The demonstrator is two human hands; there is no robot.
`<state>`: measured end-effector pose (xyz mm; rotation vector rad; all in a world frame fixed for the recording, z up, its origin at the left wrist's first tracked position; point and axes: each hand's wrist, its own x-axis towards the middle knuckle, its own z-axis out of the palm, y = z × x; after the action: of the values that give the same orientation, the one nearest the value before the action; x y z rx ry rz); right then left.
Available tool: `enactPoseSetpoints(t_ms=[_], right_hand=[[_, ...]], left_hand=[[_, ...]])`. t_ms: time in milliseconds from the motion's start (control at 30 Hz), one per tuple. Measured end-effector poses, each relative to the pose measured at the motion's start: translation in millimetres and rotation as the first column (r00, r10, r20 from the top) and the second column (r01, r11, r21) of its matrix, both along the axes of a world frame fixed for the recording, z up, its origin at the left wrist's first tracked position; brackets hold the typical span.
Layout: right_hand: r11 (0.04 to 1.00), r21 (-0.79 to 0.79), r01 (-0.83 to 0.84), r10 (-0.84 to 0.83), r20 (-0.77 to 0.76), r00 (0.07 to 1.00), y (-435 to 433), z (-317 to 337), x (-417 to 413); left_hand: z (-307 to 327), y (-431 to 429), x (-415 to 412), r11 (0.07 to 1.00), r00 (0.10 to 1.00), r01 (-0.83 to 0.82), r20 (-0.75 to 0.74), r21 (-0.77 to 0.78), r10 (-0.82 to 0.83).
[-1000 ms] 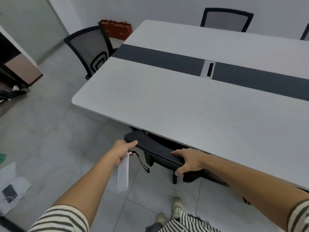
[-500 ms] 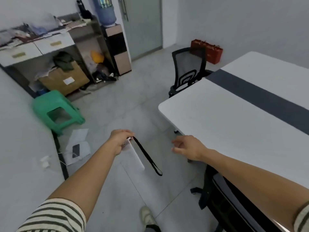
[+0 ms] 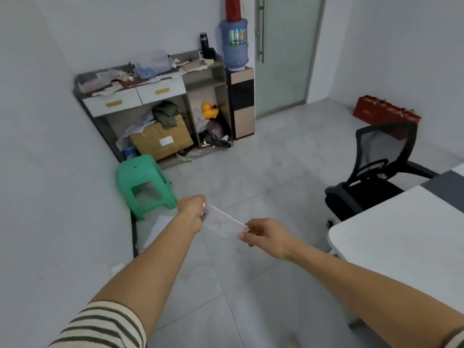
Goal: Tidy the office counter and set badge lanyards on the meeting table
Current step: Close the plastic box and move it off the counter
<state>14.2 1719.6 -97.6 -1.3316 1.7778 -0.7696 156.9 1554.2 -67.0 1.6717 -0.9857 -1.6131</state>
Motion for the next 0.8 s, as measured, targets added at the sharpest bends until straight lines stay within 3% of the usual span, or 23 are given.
enactPoseSetpoints(t_ms=[133,267,367,500,600,700,800], right_hand=[[0.999,-0.001,-0.034,0.033,-0.032,0.999,-69,-12,-24],[1.0,0.025,-0.004,0.003,0.049,0.999,-162,-25,-70],[0.999,0.027,0.028,-0.031,0.114,0.993,-238,-23,-105],[0.994,0.025,0.103,-0.106,0.206,0.973,-344,-2,-147],[0.99,0.023,0.139,-0.14,0.261,0.955,-407,10,-163],[0.989,0.009,0.146,-0.142,0.278,0.95,-473,18,-174],[0.986,-0.008,0.167,-0.159,0.258,0.953,-544,22,-183]], left_hand=[[-7,-59,-12,0.994,0.992,0.02,-0.126,0.108,-0.007],[-5,-145,-27,0.99,0.967,-0.011,-0.251,0.142,0.047],[-4,-212,-38,0.987,0.967,-0.05,-0.239,0.152,0.086],[14,-310,-52,0.992,0.976,-0.122,-0.179,0.034,0.126],[16,-360,-53,0.99,0.993,-0.118,-0.034,-0.072,0.116],[12,-413,-49,0.965,0.969,0.059,0.245,-0.257,0.006],[6,-472,-45,0.843,0.789,0.423,0.592,-0.333,-0.162]])
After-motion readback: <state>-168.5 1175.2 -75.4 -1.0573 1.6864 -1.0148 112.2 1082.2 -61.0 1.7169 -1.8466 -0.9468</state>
